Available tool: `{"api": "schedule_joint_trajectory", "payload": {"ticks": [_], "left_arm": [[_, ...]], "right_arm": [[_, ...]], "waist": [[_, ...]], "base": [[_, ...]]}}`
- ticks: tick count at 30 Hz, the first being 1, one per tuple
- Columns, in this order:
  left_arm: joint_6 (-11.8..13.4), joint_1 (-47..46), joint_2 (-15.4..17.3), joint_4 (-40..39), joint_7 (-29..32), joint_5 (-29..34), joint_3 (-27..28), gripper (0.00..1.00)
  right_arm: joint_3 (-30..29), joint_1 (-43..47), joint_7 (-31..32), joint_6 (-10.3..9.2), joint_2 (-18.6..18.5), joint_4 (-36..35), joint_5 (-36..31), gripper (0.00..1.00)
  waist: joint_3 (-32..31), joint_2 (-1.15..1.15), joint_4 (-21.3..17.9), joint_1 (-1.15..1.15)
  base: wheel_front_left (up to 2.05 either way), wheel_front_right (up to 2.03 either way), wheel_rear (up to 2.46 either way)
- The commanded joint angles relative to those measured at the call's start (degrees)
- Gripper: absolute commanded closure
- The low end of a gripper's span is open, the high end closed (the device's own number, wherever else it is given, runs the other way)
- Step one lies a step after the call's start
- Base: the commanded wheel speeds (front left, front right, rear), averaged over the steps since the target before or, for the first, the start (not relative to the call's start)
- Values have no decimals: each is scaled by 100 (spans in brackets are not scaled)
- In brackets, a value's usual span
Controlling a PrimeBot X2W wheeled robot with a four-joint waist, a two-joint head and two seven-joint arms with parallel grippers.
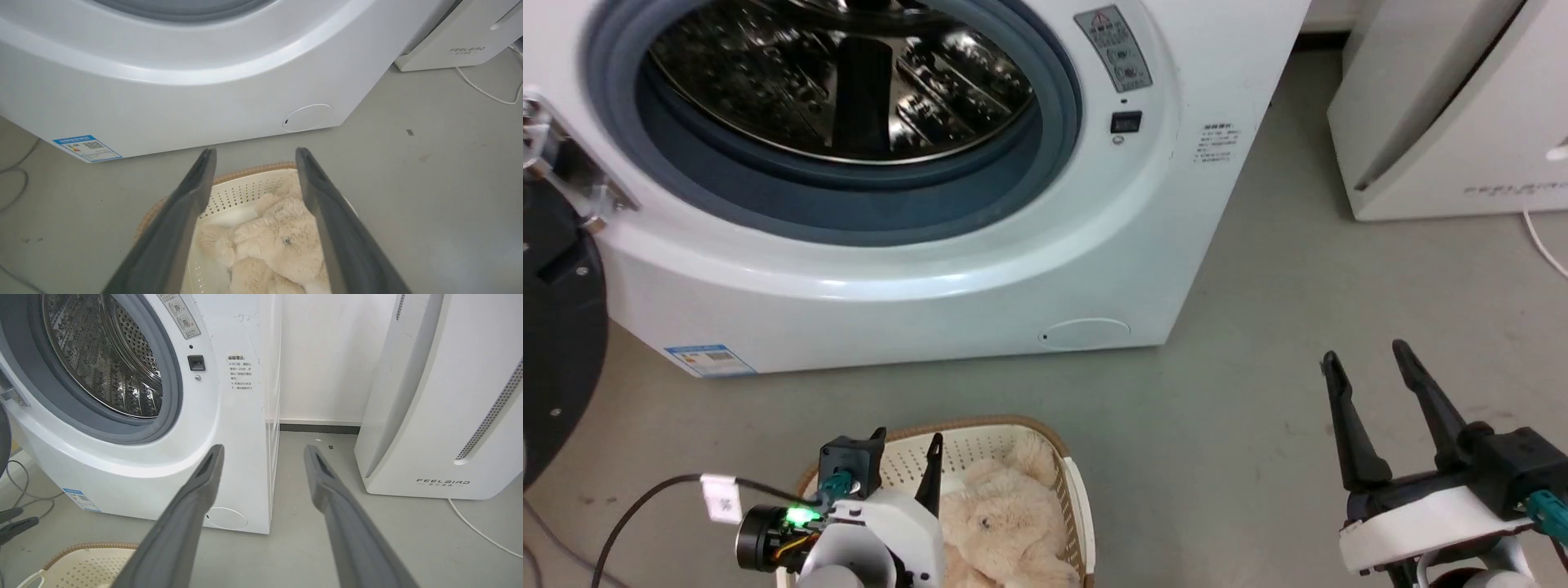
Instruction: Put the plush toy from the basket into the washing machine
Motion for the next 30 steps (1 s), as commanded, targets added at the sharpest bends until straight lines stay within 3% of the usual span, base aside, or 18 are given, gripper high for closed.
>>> {"api": "schedule_joint_trajectory", "payload": {"ticks": [1,6,18,30], "left_arm": [[-43,-178,60,222,65,-74,-70,0],[-89,-467,231,753,299,-114,-197,0],[-198,-996,411,1502,236,-234,-475,0],[-151,-1574,714,2286,394,112,-1250,0]], "right_arm": [[-16,-106,-64,-2,0,-46,72,0],[2,-188,-123,-3,0,-85,165,0],[-29,-341,-254,-3,0,-174,345,0],[-47,-485,-398,-4,0,-261,527,0]], "waist": [[149,0,-62,-1],[400,0,-157,-1],[925,0,-317,-1],[1530,0,-429,-1]], "base": [[0,0,0],[0,0,0],[0,0,0],[0,0,0]]}}
